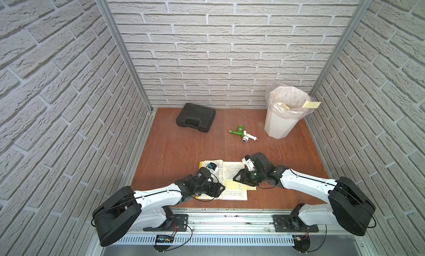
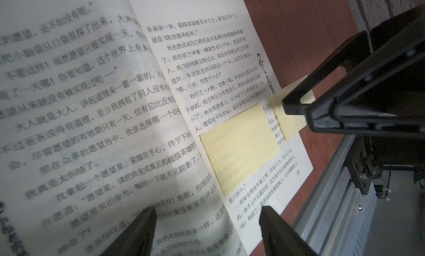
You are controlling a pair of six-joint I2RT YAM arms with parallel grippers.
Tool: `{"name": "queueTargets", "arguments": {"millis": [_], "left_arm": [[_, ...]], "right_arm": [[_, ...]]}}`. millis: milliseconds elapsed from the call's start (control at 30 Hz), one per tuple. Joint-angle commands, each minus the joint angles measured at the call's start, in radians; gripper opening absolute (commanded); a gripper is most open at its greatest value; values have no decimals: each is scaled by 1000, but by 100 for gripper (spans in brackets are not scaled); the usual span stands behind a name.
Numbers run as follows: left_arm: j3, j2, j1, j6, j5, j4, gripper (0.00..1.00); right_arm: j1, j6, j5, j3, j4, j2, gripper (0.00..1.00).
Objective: Peel off the used sticky note
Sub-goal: Tear off the note from the book.
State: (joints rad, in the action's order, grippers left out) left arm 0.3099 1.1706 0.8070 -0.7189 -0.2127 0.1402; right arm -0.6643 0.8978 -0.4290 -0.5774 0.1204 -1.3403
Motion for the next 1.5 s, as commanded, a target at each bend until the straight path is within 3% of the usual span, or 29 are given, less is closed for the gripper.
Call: {"name": "queueTargets", "arguments": {"millis": [0,433,767,967,1333,1467], "left_arm": [[-24,15,-5,-9,8,-51,76],[-30,12,-5,-11,8,-45,78],[-33,22,-7,-14,8,-33,78],[-39,19,-6,-17,11,-28,78],[-42,31,-7,-19,10,-17,78],[-45,32,-6,-19,10,-14,78]], "right_arm": [[-15,-23,-14,14,-16,-16,56],[-37,-19,-18,26,-39,-76,58],[-51,42,-56,23,-158,-126,56],[-55,77,-57,19,-199,-141,43],[-55,144,-54,7,-267,-139,5],[-55,183,-46,12,-307,-134,3]]}}
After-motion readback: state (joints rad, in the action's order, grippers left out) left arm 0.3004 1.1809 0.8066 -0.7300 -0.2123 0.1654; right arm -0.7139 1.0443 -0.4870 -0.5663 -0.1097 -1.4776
